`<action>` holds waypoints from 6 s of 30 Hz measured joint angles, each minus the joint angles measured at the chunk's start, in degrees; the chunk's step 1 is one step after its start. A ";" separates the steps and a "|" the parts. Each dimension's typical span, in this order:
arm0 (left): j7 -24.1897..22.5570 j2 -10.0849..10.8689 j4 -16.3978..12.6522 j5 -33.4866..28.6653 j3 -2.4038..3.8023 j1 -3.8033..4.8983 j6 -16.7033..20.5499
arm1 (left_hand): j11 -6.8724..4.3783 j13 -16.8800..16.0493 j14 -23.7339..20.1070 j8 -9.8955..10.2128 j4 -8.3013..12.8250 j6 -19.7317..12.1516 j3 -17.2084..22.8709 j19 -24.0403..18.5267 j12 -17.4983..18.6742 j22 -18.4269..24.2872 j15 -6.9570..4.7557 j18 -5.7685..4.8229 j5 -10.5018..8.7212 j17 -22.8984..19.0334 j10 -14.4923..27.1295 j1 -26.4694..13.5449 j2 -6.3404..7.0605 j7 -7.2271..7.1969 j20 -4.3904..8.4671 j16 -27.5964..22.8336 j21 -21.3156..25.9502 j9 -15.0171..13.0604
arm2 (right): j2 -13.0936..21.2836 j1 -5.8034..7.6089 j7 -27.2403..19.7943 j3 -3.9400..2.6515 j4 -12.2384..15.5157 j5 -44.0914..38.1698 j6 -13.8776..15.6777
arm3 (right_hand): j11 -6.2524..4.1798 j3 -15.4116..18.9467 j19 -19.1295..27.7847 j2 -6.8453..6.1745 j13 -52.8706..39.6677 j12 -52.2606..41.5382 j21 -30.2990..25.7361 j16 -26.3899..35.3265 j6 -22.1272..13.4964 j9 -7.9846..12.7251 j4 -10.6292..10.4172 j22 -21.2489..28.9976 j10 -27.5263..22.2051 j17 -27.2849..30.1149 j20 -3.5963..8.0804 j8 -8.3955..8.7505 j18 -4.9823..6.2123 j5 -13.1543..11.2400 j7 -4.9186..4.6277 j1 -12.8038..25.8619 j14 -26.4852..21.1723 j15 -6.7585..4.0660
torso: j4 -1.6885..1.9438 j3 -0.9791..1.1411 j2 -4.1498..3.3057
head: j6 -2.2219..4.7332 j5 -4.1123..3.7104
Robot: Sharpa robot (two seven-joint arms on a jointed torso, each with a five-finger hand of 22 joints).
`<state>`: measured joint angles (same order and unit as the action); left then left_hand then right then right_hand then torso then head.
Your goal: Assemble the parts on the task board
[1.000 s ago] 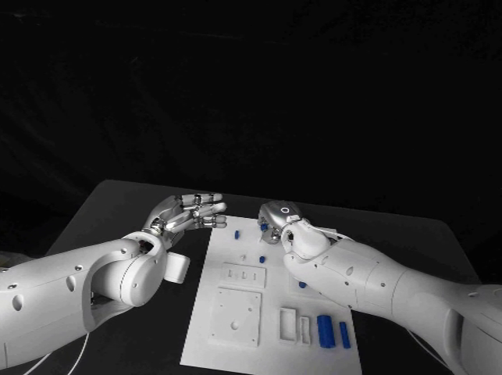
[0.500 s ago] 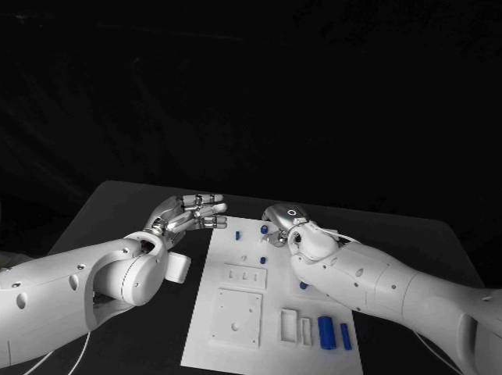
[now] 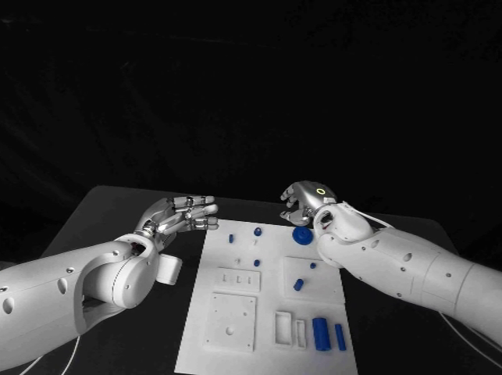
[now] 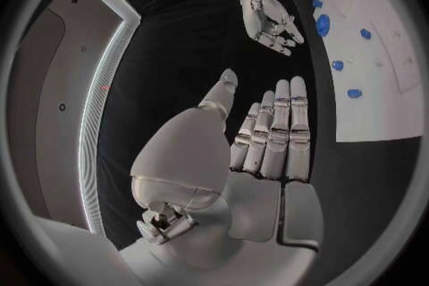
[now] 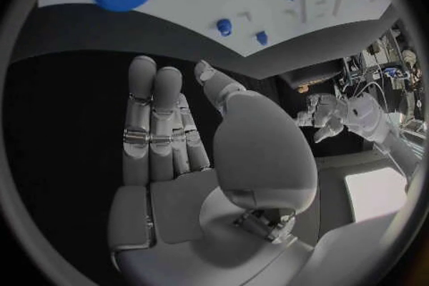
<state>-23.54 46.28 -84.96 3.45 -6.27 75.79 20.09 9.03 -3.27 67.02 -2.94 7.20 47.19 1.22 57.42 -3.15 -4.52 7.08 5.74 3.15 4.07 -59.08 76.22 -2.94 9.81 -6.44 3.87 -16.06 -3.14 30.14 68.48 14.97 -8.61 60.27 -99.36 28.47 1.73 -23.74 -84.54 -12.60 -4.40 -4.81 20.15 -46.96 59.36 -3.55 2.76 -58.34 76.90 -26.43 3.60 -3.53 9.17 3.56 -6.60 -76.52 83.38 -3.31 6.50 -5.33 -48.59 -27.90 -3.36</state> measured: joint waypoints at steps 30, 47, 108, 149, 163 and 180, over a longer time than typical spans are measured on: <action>-0.12 0.61 -0.09 -0.04 0.00 0.03 -0.06 | 0.00 0.01 0.00 0.00 0.00 0.00 0.00 0.00 0.00 -0.01 0.00 0.00 0.00 0.00 0.00 0.00 0.00 0.00 0.00 0.00 0.00 0.02 | 3.97 -3.34 -1.82 -1.39 -1.25 6.01 -10.25 | -1.92 12.98 0.51 2.20 -64.38 -53.78 29.14 -12.16 0.06 -0.16 -0.01 -16.61 -1.96 -31.12 2.11 0.00 -3.54 9.31 0.49 1.10 -0.82 -0.95 | -1.05 0.71 -0.41 | -0.24 -1.38; -0.10 0.51 0.12 -0.06 0.00 0.02 -0.07 | 0.00 0.02 0.00 0.00 0.00 -0.22 0.00 0.01 0.00 -0.02 0.00 0.00 0.00 0.00 0.00 0.00 0.00 0.21 0.00 0.00 0.00 0.02 | 2.20 -3.78 -2.12 -1.41 -4.08 5.95 -10.65 | -1.93 10.87 0.51 2.65 -65.21 -54.81 30.79 -12.79 0.07 -0.15 -0.15 -16.59 -1.94 -32.49 2.11 0.00 -3.82 9.31 0.50 2.01 -0.62 -0.75 | -1.05 0.63 -0.44 | -0.58 -1.47; 0.08 -0.26 0.72 -0.17 0.00 0.02 -0.12 | -0.15 0.02 0.00 0.00 0.00 -1.76 0.00 0.01 0.00 -0.02 0.00 0.00 0.00 0.00 0.15 0.00 0.00 0.31 0.00 0.00 0.00 0.04 | -0.24 -3.44 -2.34 -1.44 -7.08 7.42 -12.37 | -1.73 15.98 0.51 2.72 -65.06 -54.80 32.02 -13.01 -0.98 -0.14 -3.31 -16.57 -1.74 -33.48 1.71 0.00 -3.92 12.25 0.25 2.53 -0.62 -0.75 | -1.06 0.70 -0.47 | -1.30 -1.41; 0.51 -0.51 0.82 -0.18 -0.01 0.02 -0.12 | -0.14 0.03 0.00 0.00 0.21 -1.76 0.21 0.01 0.00 -0.03 0.00 0.00 0.00 0.00 0.14 0.00 0.00 0.31 0.00 0.00 -0.22 0.04 | -1.68 -3.36 0.07 -1.33 -6.11 4.70 -11.89 | -2.65 0.98 0.51 2.97 -65.72 -55.08 34.14 -13.49 4.93 -0.06 1.34 -16.61 -1.02 -34.27 2.14 0.16 -4.31 14.98 1.96 5.51 0.05 -1.37 | -1.13 0.76 -0.51 | -0.92 -1.22; 0.54 -0.18 0.53 -0.19 -0.01 0.03 -0.09 | -0.14 0.03 0.00 0.00 0.44 -1.76 0.44 0.00 0.00 -0.02 0.00 0.00 0.00 0.00 0.14 0.00 0.00 0.31 0.01 0.00 -0.22 0.04 | 0.31 -3.28 2.75 -1.34 4.04 1.48 -7.73 | -2.85 -0.25 0.51 2.72 -65.69 -55.08 34.78 -13.49 5.10 -0.13 1.83 -16.60 -0.81 -34.18 2.13 0.18 -4.32 14.62 2.02 6.03 0.05 -1.37 | -1.24 0.80 -0.51 | -0.34 -0.97; 0.55 -0.07 0.25 -0.19 -0.01 0.03 -0.06 | -0.14 0.03 0.00 0.00 0.44 -1.76 0.44 -0.21 0.00 -0.03 0.00 -0.03 0.00 0.00 0.14 0.00 0.00 0.31 0.21 0.00 -0.29 0.04 | -3.30 -3.24 4.89 0.67 6.10 -2.54 -5.36 | -2.84 -0.60 0.51 2.62 -65.69 -55.08 35.31 -13.49 5.17 -0.12 1.48 -16.59 -0.80 -34.10 2.13 0.34 -4.32 13.96 2.08 6.10 0.05 -1.37 | -1.02 0.70 -0.54 | 0.21 -0.79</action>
<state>-22.99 46.22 -84.72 3.26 -6.27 75.82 20.03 8.89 -3.24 67.03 -2.94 7.64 45.43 1.66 57.21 -3.15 -4.55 7.08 5.71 3.15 4.07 -58.94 76.22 -2.94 10.11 -6.22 3.88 -16.35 -3.10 26.84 65.23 19.86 -7.94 66.37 -101.90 23.11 -1.11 -24.34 -84.03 -9.98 -70.09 -59.89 55.46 -60.45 64.52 -3.67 4.24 -74.93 76.09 -60.53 5.73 -3.19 4.85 17.52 -4.52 -70.42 83.43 -4.68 5.48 -4.64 -49.13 -27.69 -4.14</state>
